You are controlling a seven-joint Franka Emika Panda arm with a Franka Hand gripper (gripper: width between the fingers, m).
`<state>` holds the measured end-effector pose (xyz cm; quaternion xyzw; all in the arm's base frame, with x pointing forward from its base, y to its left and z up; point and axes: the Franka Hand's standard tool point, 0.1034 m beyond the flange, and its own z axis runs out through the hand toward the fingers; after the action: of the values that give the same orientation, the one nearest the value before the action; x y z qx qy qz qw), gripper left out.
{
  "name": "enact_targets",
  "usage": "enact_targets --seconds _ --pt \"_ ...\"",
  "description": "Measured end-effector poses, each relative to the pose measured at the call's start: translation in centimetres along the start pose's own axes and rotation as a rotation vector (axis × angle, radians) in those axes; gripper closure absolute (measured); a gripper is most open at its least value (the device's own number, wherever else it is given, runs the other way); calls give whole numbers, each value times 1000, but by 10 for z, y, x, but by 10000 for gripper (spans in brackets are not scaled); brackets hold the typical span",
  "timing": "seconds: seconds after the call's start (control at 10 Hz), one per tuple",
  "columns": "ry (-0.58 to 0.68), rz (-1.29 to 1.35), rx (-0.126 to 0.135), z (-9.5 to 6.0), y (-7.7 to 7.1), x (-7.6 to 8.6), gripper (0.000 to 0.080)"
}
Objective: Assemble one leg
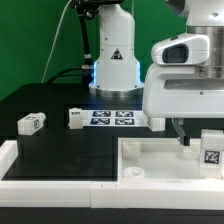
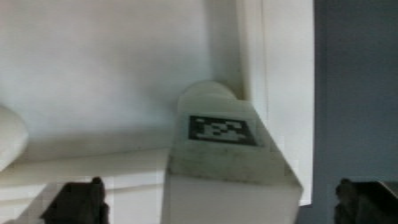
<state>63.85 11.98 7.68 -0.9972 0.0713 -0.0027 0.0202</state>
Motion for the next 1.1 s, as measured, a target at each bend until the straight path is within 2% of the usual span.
enact_targets --seconds 0.1,0.2,0.3,0.4,0.6,1.1 --pt "0 0 0 0 0 0 262" --pt "0 1 0 0 0 0 435" --pt "0 1 0 0 0 0 435" --pt "0 3 0 0 0 0 509" --pt "-1 89 5 0 0 0 509" --pt "-7 842 28 1 4 0 508"
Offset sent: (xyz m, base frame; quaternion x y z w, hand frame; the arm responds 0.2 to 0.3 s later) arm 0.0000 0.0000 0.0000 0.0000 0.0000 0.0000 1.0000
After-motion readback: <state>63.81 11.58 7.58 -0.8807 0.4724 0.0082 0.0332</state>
